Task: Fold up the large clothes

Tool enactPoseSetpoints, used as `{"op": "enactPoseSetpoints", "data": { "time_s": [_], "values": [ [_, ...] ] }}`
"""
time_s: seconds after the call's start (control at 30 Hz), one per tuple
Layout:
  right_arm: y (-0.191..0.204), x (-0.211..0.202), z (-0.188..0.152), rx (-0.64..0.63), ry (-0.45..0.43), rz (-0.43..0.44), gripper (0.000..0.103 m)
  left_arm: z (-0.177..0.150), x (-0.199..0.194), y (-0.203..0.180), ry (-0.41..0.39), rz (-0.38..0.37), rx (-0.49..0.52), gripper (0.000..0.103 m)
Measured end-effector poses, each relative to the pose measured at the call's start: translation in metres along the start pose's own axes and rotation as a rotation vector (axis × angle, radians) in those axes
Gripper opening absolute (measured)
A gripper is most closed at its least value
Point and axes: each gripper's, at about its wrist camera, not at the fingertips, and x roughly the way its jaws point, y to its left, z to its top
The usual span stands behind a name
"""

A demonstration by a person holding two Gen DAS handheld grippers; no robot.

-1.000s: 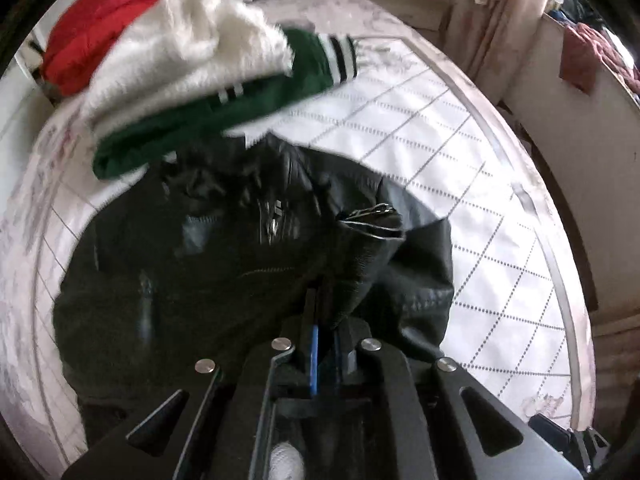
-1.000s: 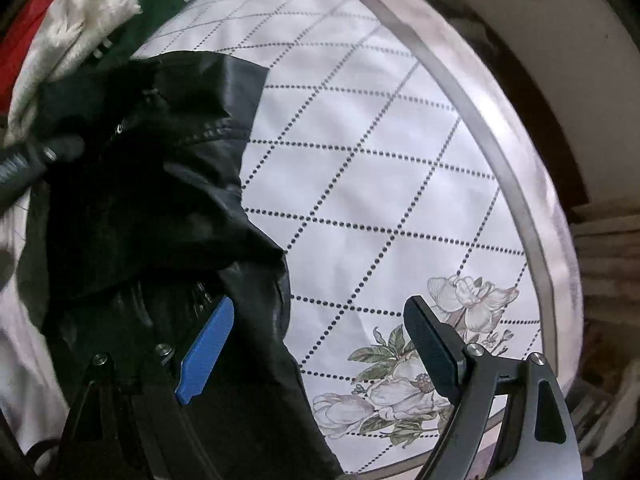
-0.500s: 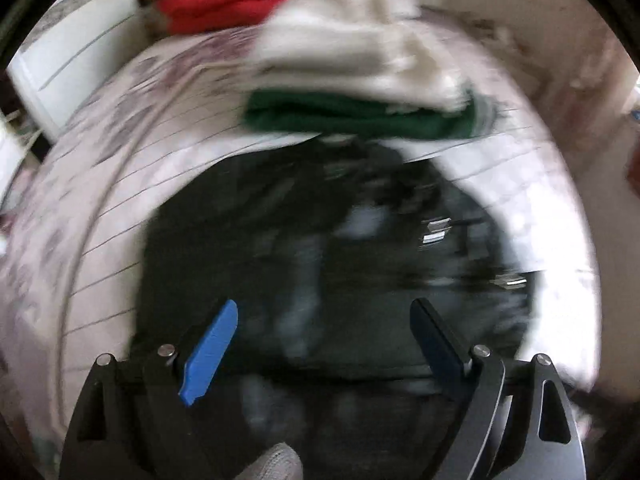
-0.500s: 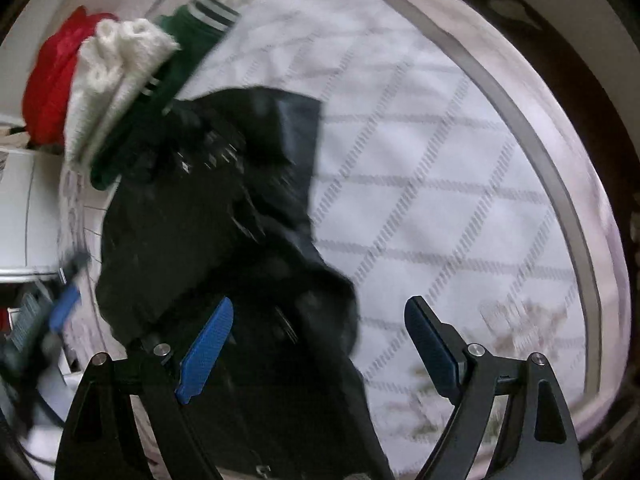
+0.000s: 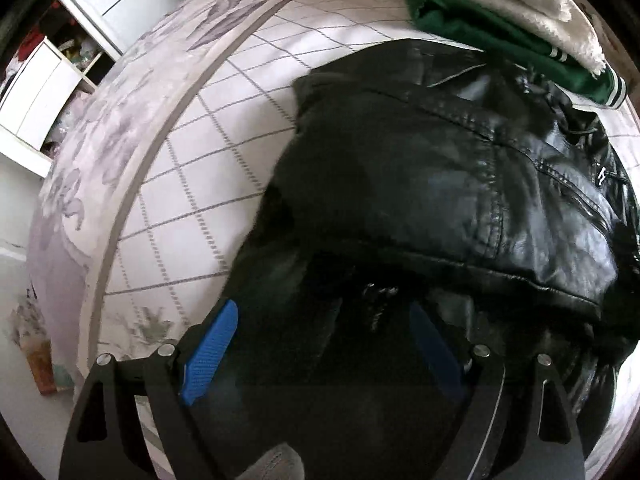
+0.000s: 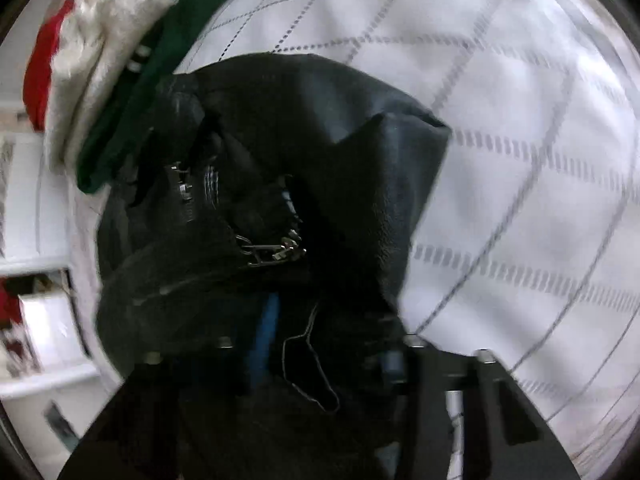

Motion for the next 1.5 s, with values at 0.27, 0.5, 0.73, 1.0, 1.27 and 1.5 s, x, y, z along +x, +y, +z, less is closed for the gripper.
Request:
{"op": "enactPoseSetpoints", "data": {
  "time_s": [0.27, 0.5, 0.73, 1.0, 1.27, 1.5],
  "values": [
    [-0.028, -0.004, -0.104, 0.359, 0.129, 0.191, 0.025, -0.020, -0.029, 0.038, -0.026, 0.038, 0.136, 0.088],
    [-0.022, -0.016, -0.154, 0.088, 0.334, 0.015, 0.068, -0.075, -0.064, 0.029, 0.013, -0.013, 0.258, 0.088],
    [-0.043, -0.058, -0.187, -0.066, 0.361, -0.129, 0.085, -0.180, -0.090, -0.027, 0.107, -0.058, 0.440, 0.088],
    [-0.093, -0.091, -0.194, -0.095, 0.305, -0.185, 0.085, -0.278, -0.078, -0.099, 0.043, 0.131, 0.800, 0.088],
    [-0.116, -0.092, -0.198, -0.090, 0.296, -0.189, 0.085, -0.296, -0.075, -0.119, -0.033, 0.261, 0.934, 0.088],
    [-0.125, -0.098, -0.203, -0.107, 0.292, -0.207, 0.085, -0.310, -0.076, -0.121, 0.011, 0.228, 0.931, 0.088]
  ]
}}
